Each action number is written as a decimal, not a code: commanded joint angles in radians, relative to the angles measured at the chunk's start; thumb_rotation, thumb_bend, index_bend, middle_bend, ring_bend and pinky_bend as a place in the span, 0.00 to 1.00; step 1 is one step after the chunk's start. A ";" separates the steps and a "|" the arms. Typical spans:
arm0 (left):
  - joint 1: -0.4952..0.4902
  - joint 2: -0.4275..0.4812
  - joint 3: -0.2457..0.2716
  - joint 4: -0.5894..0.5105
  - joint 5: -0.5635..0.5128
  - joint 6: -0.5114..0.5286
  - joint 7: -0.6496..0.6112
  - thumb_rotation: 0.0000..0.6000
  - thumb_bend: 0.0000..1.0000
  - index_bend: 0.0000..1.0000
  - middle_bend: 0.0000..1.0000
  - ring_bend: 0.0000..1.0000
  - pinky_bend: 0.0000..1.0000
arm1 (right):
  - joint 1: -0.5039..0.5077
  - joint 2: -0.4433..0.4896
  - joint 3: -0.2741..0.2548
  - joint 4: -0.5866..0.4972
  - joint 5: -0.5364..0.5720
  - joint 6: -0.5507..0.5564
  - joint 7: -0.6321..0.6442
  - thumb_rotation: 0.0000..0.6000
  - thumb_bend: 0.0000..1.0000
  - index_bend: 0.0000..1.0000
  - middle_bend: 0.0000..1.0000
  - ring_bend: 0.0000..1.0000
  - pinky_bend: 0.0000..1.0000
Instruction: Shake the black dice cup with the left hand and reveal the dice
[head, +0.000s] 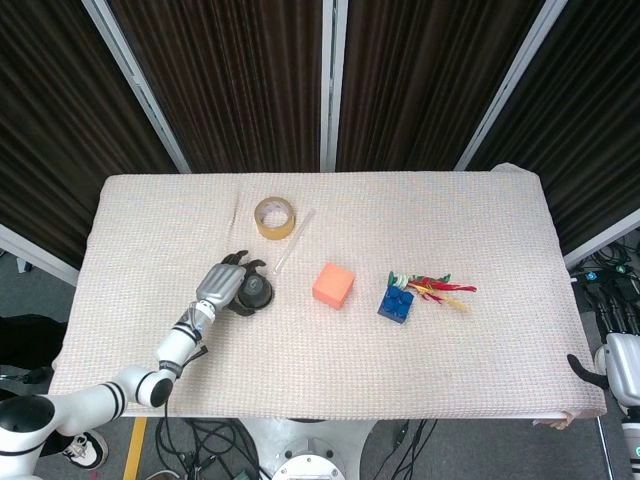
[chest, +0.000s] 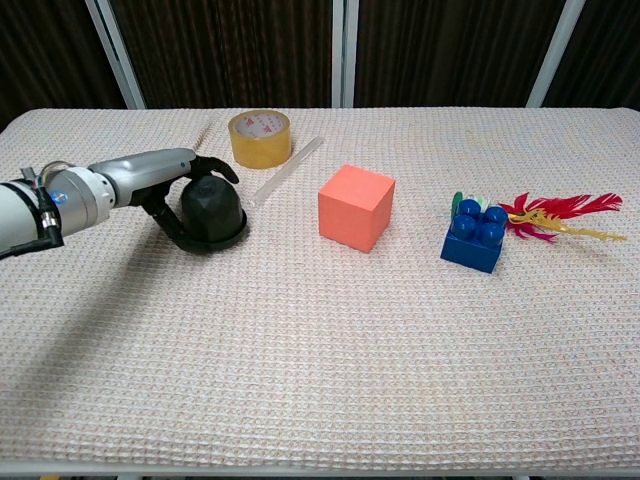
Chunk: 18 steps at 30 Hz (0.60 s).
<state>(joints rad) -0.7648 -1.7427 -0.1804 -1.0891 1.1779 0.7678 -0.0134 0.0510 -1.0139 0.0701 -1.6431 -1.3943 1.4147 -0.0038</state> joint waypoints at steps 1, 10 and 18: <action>0.002 0.008 -0.002 -0.008 0.001 0.005 -0.001 1.00 0.21 0.19 0.42 0.05 0.10 | 0.000 -0.001 0.000 0.001 0.001 -0.001 -0.001 1.00 0.14 0.00 0.00 0.00 0.00; 0.007 0.036 -0.017 -0.046 0.006 0.027 -0.023 1.00 0.24 0.26 0.45 0.07 0.10 | 0.001 -0.002 0.001 0.003 0.006 -0.004 0.000 1.00 0.14 0.00 0.00 0.00 0.00; 0.003 0.083 -0.031 -0.093 -0.011 0.027 -0.006 1.00 0.25 0.34 0.46 0.07 0.10 | 0.000 -0.005 0.001 0.008 0.006 -0.005 0.002 1.00 0.14 0.00 0.00 0.00 0.00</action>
<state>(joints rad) -0.7610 -1.6644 -0.2083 -1.1765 1.1721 0.7953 -0.0230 0.0514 -1.0191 0.0706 -1.6354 -1.3887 1.4097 -0.0017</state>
